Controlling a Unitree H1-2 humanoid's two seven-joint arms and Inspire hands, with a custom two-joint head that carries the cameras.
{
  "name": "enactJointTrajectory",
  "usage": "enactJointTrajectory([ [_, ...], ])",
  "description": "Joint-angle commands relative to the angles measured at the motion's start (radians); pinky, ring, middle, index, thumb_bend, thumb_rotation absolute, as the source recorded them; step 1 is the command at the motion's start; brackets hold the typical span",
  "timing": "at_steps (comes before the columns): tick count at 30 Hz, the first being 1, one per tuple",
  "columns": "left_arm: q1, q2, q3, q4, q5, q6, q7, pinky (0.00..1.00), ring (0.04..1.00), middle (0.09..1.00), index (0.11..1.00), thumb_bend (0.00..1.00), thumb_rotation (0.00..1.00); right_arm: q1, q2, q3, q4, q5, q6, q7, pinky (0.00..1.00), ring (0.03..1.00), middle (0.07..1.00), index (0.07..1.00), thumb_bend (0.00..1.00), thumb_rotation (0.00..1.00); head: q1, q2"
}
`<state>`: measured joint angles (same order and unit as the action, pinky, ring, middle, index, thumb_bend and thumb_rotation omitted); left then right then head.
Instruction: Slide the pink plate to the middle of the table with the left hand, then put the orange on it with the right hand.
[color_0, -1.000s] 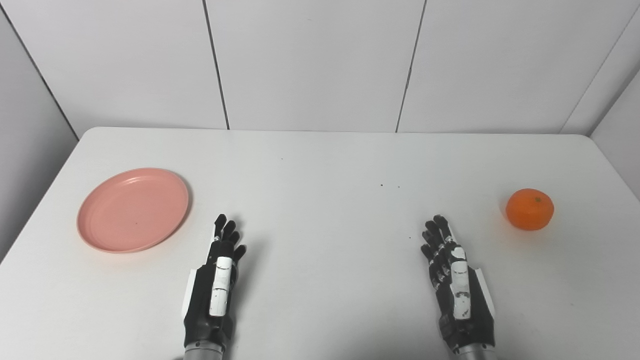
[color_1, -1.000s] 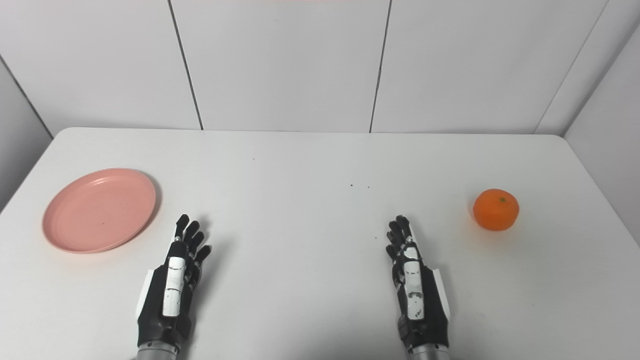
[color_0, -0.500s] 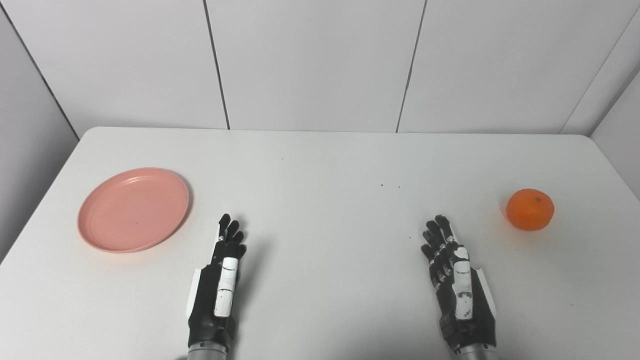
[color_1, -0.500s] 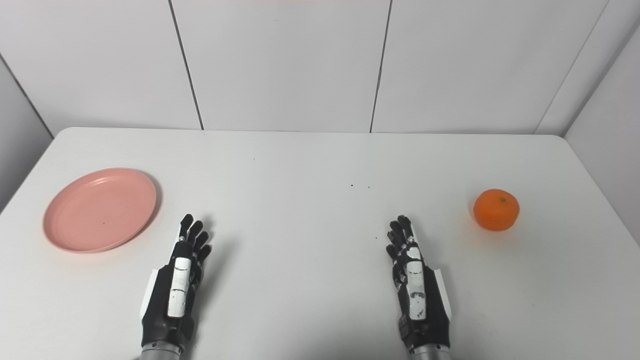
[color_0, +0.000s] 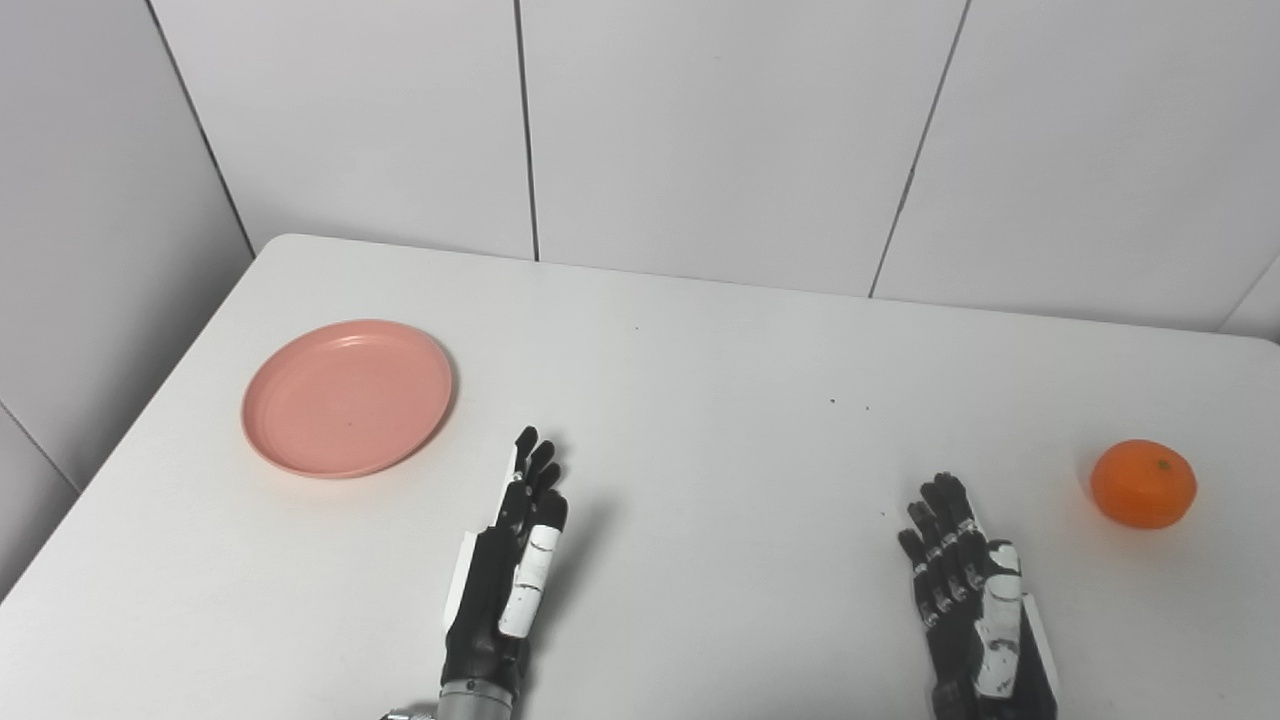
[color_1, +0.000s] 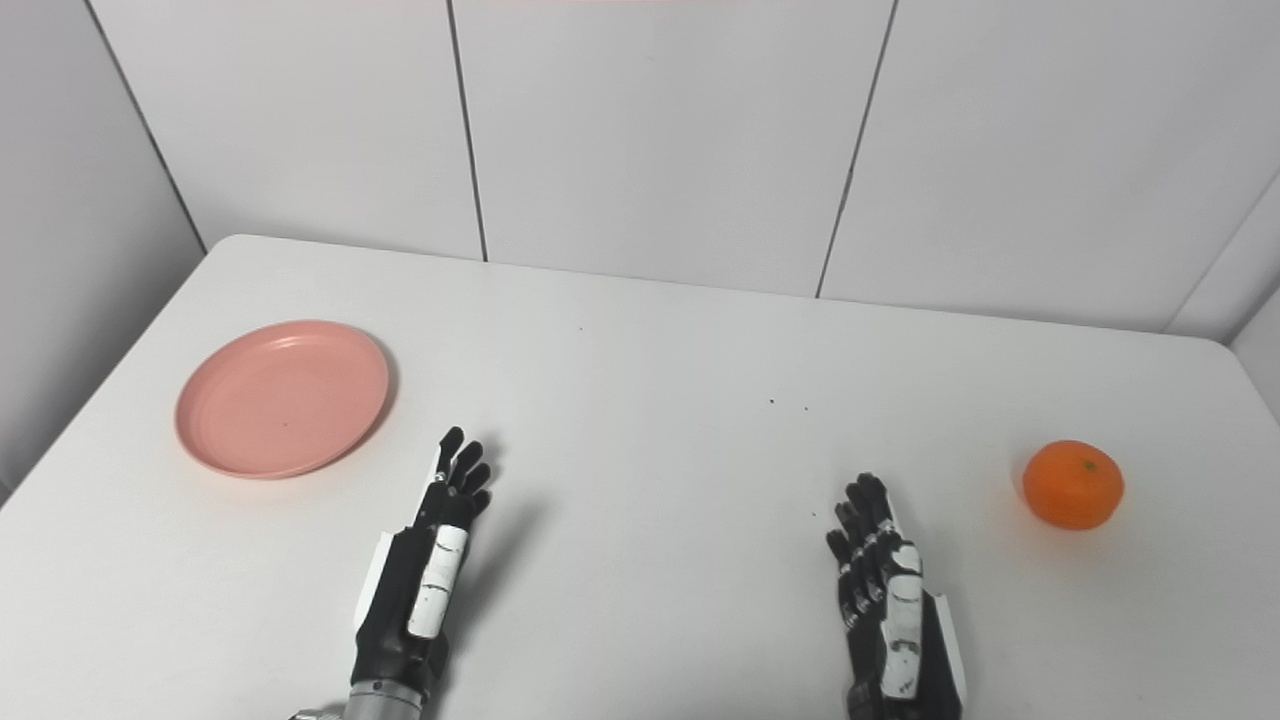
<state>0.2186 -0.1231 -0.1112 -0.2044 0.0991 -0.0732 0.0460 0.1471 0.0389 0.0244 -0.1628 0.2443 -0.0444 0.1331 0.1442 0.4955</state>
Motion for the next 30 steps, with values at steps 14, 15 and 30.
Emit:
enactJointTrajectory([
  [14, 0.096, -0.004, -0.007, 0.088, 0.004, -0.050, 0.017, 0.90, 0.947, 0.966, 0.957, 0.65, 0.83, 0.032, -0.043, -0.035, 0.144, 0.005, -0.063, 0.023, 1.00, 1.000, 0.997, 0.984, 0.80, 1.00, 0.030, -0.073],
  [15, 0.096, -0.004, -0.008, 0.087, 0.004, -0.051, 0.017, 0.89, 0.944, 0.964, 0.956, 0.65, 0.83, 0.031, -0.043, -0.035, 0.144, 0.006, -0.061, 0.023, 1.00, 1.000, 0.996, 0.983, 0.80, 1.00, 0.030, -0.073],
  [30, 0.075, 0.015, 0.038, 0.022, -0.108, 0.002, -0.011, 0.94, 0.950, 0.969, 0.962, 0.73, 0.82, 0.039, -0.029, -0.018, 0.115, -0.010, -0.053, 0.017, 1.00, 1.000, 0.999, 0.993, 0.82, 1.00, 0.038, -0.059],
])
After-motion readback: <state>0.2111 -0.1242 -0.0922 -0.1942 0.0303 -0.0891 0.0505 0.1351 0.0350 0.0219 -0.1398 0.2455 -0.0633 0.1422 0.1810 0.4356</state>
